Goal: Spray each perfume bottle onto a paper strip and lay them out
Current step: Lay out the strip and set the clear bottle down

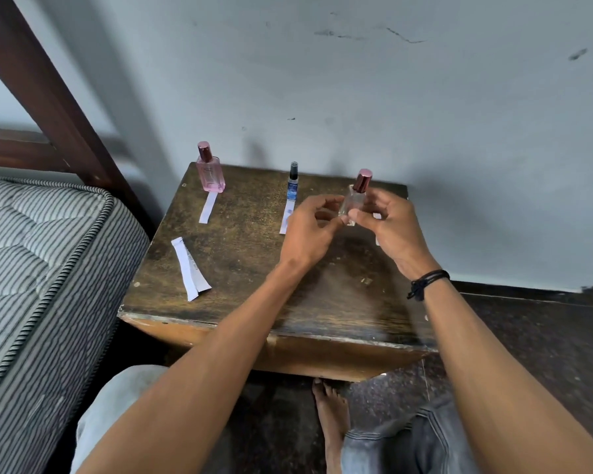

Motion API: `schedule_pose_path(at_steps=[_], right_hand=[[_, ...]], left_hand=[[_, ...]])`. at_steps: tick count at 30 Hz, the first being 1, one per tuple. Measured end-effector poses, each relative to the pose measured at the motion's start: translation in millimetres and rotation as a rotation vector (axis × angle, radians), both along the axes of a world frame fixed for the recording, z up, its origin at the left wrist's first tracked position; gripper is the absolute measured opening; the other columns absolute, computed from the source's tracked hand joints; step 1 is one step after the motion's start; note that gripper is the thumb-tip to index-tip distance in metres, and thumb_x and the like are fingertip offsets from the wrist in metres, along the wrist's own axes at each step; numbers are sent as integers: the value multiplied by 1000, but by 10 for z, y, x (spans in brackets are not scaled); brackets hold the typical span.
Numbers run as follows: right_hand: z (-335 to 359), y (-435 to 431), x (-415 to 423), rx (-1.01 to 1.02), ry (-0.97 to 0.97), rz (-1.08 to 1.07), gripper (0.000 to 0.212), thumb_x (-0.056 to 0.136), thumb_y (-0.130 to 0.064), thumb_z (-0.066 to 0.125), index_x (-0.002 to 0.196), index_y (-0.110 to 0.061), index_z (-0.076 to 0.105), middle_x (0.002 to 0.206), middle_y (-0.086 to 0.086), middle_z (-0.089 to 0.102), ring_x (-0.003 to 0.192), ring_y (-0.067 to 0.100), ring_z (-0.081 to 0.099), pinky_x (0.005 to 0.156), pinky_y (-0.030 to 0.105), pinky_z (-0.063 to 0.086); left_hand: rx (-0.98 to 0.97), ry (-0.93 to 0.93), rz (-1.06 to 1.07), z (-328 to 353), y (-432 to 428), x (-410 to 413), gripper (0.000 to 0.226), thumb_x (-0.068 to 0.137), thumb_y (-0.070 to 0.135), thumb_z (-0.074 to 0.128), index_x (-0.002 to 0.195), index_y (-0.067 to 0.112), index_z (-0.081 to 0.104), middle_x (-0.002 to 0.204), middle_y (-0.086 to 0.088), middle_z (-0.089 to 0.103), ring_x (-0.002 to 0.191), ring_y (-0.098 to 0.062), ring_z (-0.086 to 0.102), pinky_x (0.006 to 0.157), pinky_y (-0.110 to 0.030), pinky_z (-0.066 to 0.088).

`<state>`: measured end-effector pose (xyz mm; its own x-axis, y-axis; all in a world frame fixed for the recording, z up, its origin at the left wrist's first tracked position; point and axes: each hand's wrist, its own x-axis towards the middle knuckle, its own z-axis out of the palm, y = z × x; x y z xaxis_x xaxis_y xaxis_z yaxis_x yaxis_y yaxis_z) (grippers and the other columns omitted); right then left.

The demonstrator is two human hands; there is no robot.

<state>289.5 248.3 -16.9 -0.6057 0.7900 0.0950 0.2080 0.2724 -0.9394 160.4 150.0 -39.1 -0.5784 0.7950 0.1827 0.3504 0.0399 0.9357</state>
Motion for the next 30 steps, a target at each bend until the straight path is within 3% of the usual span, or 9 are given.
schedule_pose_path(at_steps=[5, 9, 12, 17, 20, 24, 30], right_hand=[[-63, 234, -17, 53, -20, -68, 37, 88, -9, 78, 124, -16, 72, 112, -6, 76, 107, 8, 69, 98, 25, 52], [-156, 411, -65, 85, -5, -124, 38, 88, -7, 76, 123, -21, 72, 112, -2, 75, 108, 13, 69, 99, 33, 54], [-209, 512, -40, 97, 7, -164, 41, 88, -6, 75, 125, -21, 70, 117, 3, 73, 110, 14, 68, 101, 35, 54], [-327, 586, 53, 86, 32, -202, 43, 88, -4, 73, 125, -26, 71, 120, 5, 70, 111, 20, 67, 102, 39, 54], [-378, 603, 64, 81, 24, -217, 43, 89, -4, 72, 129, -20, 70, 120, 5, 68, 110, 18, 67, 100, 29, 54], [-405, 602, 58, 106, 26, -217, 44, 90, -4, 72, 131, -18, 69, 117, 4, 67, 104, 12, 66, 92, 14, 50], [-426, 587, 34, 143, 28, -230, 45, 90, -3, 72, 133, -17, 67, 114, 0, 66, 98, 5, 64, 87, 6, 47]], left_hand=[[5, 22, -29, -107, 331, -14, 33, 91, 21, 74, 122, 12, 68, 111, 1, 75, 98, -5, 69, 86, -17, 55], [11, 18, -24, -77, 549, -25, 29, 92, 20, 73, 119, 11, 70, 111, 2, 75, 98, -5, 69, 84, -9, 52], [7, 19, -37, -90, 689, 9, 28, 92, 23, 73, 117, 11, 71, 110, 2, 75, 98, -7, 70, 87, -18, 55], [-23, 44, -65, -161, 831, 84, 23, 92, 23, 71, 114, 15, 72, 104, 4, 75, 93, -5, 68, 81, -17, 52], [-50, 58, -70, -183, 858, 101, 24, 92, 24, 71, 115, 18, 72, 105, 4, 76, 93, -6, 68, 85, -22, 54], [-65, 90, -58, -182, 862, 112, 26, 92, 23, 70, 118, 16, 72, 109, 2, 76, 94, -6, 67, 83, -18, 51], [-75, 97, -52, -186, 845, 114, 26, 93, 22, 70, 118, 16, 72, 109, 1, 76, 98, -10, 69, 91, -29, 56]])
